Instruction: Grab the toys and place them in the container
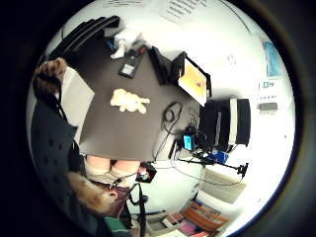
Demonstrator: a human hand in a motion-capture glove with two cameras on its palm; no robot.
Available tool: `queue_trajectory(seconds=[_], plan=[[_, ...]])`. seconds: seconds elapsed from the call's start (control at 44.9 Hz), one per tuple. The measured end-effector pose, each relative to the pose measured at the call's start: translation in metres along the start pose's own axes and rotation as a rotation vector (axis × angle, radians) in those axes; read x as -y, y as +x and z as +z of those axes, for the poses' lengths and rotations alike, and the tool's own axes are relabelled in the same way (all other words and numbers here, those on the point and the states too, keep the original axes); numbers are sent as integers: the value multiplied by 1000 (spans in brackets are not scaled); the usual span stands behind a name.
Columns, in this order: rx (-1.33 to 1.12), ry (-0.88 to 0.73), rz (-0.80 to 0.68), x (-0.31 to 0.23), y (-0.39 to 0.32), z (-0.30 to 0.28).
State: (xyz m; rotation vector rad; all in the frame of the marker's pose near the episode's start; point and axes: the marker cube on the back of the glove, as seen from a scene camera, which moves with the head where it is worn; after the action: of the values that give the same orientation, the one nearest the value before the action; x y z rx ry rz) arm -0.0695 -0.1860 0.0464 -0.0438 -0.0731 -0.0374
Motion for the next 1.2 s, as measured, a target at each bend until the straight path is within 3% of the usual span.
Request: queue_trajectory(seconds=[0.334, 0.557, 0.736, 0.825, 1.204], plan=[[54, 1, -281, 63, -194, 12], [10, -1, -408, 69, -236, 31], [-68, -226, -357, 66, -230, 46], [-33, -206, -381, 66, -223, 41], [-115, -223, -186, 62, -136, 3]])
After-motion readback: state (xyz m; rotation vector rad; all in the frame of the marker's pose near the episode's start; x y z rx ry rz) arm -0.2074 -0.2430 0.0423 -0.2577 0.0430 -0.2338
